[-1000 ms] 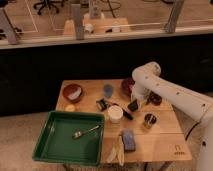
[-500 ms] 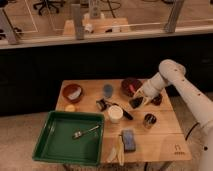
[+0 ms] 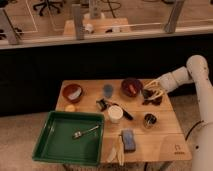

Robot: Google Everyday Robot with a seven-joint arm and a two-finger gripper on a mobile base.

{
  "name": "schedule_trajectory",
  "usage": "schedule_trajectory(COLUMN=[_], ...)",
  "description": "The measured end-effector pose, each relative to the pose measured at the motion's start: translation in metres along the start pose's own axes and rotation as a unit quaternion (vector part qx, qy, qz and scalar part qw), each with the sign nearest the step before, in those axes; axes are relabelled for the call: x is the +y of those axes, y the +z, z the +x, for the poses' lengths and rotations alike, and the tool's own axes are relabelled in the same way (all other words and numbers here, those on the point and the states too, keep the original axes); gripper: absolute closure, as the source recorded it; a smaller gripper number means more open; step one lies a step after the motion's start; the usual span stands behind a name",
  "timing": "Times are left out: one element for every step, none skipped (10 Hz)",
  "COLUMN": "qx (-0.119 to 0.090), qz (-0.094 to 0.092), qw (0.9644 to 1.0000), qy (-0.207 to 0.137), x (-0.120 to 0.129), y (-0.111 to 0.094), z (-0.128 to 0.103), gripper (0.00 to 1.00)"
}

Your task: Place eraser in paper cup

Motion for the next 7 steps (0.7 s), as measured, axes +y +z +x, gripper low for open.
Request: schedule_trajectory(qx=[0.002, 0.001, 0.001, -0.001, -0.005, -0.012, -0.020], qz=[0.004, 0.003, 0.003, 0.025, 0.054, 0.080, 0.093], qw=[1.0000, 1.0000, 1.0000, 0.9997, 0.9984, 0.9967, 0.9954], qy=[0.000, -0.001, -0.001, 0.006, 0.011, 0.013, 0.012], x=[-0.002, -0.003, -0.003, -0.002, 0.001, 0.002, 0.000], y=[-0.003, -0.002, 0.000, 0.002, 0.005, 0.008, 0.016], z=[0.001, 0.000, 0.000, 0.002, 0.002, -0.001, -0.008], gripper=[1.00, 1.00, 1.00, 1.00, 1.00, 1.00, 1.00])
